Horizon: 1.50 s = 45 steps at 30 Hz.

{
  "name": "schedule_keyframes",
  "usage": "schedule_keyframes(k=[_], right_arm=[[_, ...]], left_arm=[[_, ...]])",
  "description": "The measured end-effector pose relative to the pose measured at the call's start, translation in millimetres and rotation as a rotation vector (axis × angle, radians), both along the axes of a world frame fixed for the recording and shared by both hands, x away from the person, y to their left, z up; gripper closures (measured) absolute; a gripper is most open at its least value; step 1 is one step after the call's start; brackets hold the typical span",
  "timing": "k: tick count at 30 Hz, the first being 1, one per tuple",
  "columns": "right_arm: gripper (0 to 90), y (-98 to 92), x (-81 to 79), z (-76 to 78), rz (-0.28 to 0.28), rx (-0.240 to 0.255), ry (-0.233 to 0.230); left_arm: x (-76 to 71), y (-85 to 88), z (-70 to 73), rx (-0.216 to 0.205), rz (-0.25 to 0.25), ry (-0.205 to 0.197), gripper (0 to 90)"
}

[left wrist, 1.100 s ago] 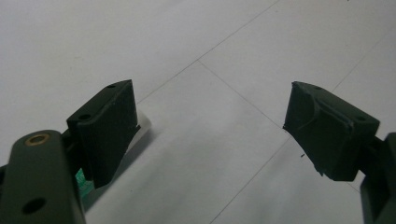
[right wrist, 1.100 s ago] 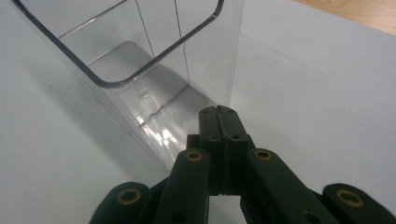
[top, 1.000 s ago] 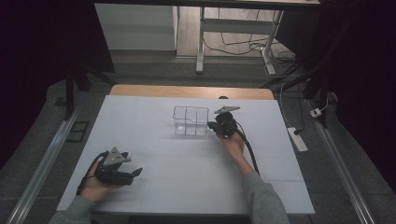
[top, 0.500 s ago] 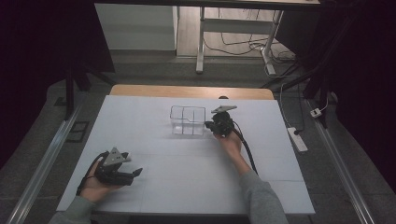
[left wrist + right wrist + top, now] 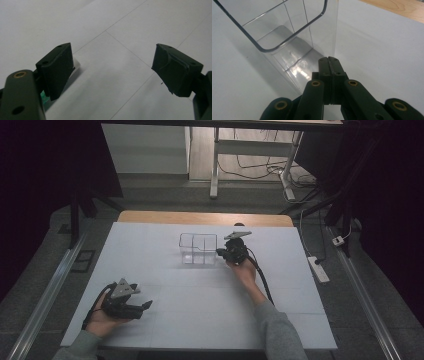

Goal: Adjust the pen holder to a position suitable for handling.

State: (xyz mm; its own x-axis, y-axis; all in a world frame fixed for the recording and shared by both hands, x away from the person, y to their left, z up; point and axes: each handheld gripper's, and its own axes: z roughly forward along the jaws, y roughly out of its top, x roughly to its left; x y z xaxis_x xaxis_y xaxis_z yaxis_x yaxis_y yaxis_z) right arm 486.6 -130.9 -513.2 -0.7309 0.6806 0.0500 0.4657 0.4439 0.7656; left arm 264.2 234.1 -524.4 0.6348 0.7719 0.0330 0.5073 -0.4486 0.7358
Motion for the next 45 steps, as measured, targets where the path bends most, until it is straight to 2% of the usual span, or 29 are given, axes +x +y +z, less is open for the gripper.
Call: schedule_keyframes(k=[10, 18, 25, 27, 28, 29, 30, 31, 32, 35, 37, 42, 45], right_arm=[[89.4, 2.8, 1.8, 1.6, 0.013, 0.013, -0.007], [89.4, -11.6, -2.1, 4.1, -0.013, 0.008, 0.013], [88.7, -28.4, -18.2, 7.7, -0.020, 0.012, 0.025], [82.7, -34.4, -25.9, 10.4, -0.024, 0.018, 0.016], [71.6, -41.3, -33.7, 13.5, -0.020, 0.020, 0.010], [71.6, -41.3, -33.7, 13.5, -0.020, 0.020, 0.010], [61.1, -49.2, -41.0, 16.2, -0.019, 0.038, -0.001], [56.8, -53.6, -44.3, 17.4, -0.025, 0.051, -0.001], [56.8, -53.6, -44.3, 17.4, -0.025, 0.051, -0.001], [45.7, -70.3, -57.4, 19.7, -0.054, 0.074, 0.002], [44.0, -74.2, -61.4, 19.5, -0.056, 0.072, -0.003], [39.1, -92.7, -84.2, 18.9, -0.031, 0.045, -0.024], [38.2, -101.5, -94.5, 20.5, -0.022, 0.053, -0.034]], left_arm=[[-0.4, 0.8, 0.0, 0.002, 0.002, -0.001, 17.3], [0.0, 2.8, 0.2, -0.003, 0.003, -0.005, 17.3], [0.9, 3.1, 0.3, -0.004, -0.002, -0.006, 17.5], [0.9, 3.1, 0.2, -0.004, -0.002, -0.006, 17.5], [1.0, 3.1, 0.2, -0.005, -0.003, -0.006, 17.5], [1.0, 3.1, 0.2, -0.004, -0.003, -0.006, 17.5], [1.0, 3.1, 0.1, -0.004, -0.004, -0.005, 17.5], [0.9, 3.0, 0.1, -0.004, -0.004, -0.006, 17.4], [0.8, 3.0, 0.2, -0.003, -0.004, -0.006, 17.4], [1.0, 3.0, 0.1, -0.003, -0.003, -0.006, 17.5], [1.1, 2.9, -0.1, -0.002, -0.003, -0.005, 17.4], [1.3, 2.5, -0.3, -0.002, -0.005, -0.004, 17.4], [1.4, 2.3, -0.5, 0.000, -0.004, -0.003, 17.5]])
